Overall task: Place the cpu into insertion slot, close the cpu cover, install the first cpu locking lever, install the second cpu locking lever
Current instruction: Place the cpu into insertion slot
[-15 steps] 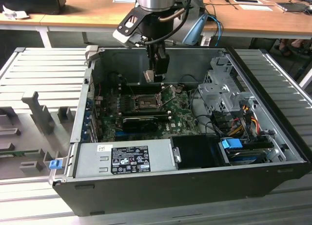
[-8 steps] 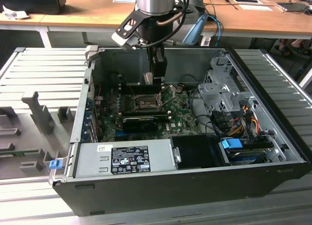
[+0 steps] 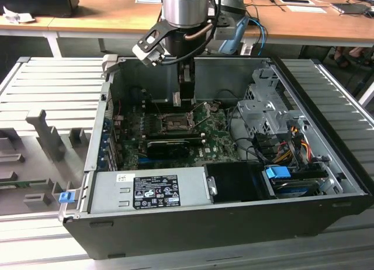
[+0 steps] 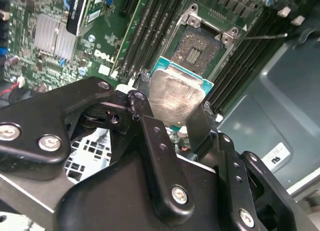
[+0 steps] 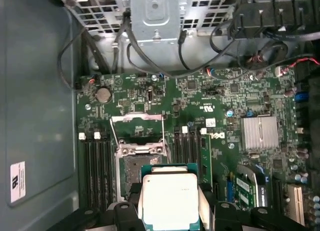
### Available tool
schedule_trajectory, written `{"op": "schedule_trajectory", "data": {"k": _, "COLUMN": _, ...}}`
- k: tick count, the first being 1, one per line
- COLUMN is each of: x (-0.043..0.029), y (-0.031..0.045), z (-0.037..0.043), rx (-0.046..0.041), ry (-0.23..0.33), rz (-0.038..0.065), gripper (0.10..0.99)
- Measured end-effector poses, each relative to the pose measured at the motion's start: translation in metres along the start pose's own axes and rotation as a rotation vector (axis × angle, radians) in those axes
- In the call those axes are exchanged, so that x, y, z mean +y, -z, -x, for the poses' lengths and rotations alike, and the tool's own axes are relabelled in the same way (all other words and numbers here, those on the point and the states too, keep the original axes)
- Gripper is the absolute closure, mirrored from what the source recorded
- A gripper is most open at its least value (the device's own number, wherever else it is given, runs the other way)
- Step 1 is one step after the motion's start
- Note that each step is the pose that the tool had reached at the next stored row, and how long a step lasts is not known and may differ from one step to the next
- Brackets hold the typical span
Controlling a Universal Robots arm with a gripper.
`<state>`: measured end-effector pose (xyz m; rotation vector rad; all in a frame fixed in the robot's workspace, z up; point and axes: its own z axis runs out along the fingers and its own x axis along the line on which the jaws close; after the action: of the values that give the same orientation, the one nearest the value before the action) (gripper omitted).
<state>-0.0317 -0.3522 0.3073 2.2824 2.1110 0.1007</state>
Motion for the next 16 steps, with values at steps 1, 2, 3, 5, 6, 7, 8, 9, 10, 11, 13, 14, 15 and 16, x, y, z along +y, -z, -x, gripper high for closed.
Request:
{"op": "schedule_trajectory", "data": {"k": 1, "x": 0.0, "y": -0.0008, "z": 0.0, "rx": -0.0003, "ry": -0.003, "rz": 0.0, "gripper": 0.557}}
{"op": "schedule_trajectory", "data": {"k": 2, "x": -0.0003, "y": -0.0037, "z": 0.0001, "rx": -0.0006, "ry": -0.004, "rz": 0.0, "gripper": 0.557}}
{"op": "schedule_trajectory", "data": {"k": 3, "x": -0.0004, "y": -0.0051, "z": 0.0002, "rx": -0.0006, "ry": -0.004, "rz": 0.0, "gripper": 0.557}}
{"op": "schedule_trajectory", "data": {"k": 5, "x": -0.0006, "y": -0.0072, "z": 0.0002, "rx": -0.0005, "ry": -0.004, "rz": 0.0, "gripper": 0.557}}
{"op": "schedule_trajectory", "data": {"k": 6, "x": -0.0007, "y": -0.0079, "z": 0.0002, "rx": -0.0004, "ry": -0.004, "rz": 0.0, "gripper": 0.557}}
{"op": "schedule_trajectory", "data": {"k": 7, "x": -0.0007, "y": -0.0091, "z": 0.0003, "rx": -0.0005, "ry": -0.005, "rz": 0.0, "gripper": 0.557}}
{"op": "schedule_trajectory", "data": {"k": 8, "x": -0.0008, "y": -0.0096, "z": 0.0003, "rx": -0.0005, "ry": -0.005, "rz": 0.0, "gripper": 0.557}}
{"op": "schedule_trajectory", "data": {"k": 9, "x": -0.0014, "y": -0.0097, "z": 0.0004, "rx": -0.0008, "ry": -0.005, "rz": 0.0, "gripper": 0.557}}
{"op": "schedule_trajectory", "data": {"k": 10, "x": -0.0016, "y": -0.0103, "z": 0.0004, "rx": -0.0005, "ry": -0.005, "rz": 0.0, "gripper": 0.557}}
{"op": "schedule_trajectory", "data": {"k": 11, "x": -0.0024, "y": -0.011, "z": 0.0005, "rx": -0.0007, "ry": -0.005, "rz": 0.0, "gripper": 0.557}}
{"op": "schedule_trajectory", "data": {"k": 13, "x": -0.0025, "y": -0.0118, "z": 0.0004, "rx": -0.0004, "ry": -0.005, "rz": 0.0, "gripper": 0.557}}
{"op": "schedule_trajectory", "data": {"k": 14, "x": -0.0026, "y": -0.0122, "z": 0.0005, "rx": -0.0007, "ry": -0.005, "rz": 0.0, "gripper": 0.557}}
{"op": "schedule_trajectory", "data": {"k": 15, "x": -0.0034, "y": -0.0125, "z": 0.0006, "rx": -0.0007, "ry": -0.005, "rz": 0.0, "gripper": 0.557}}
{"op": "schedule_trajectory", "data": {"k": 16, "x": -0.0035, "y": -0.0133, "z": 0.0006, "rx": -0.0005, "ry": -0.005, "rz": 0.0, "gripper": 0.557}}
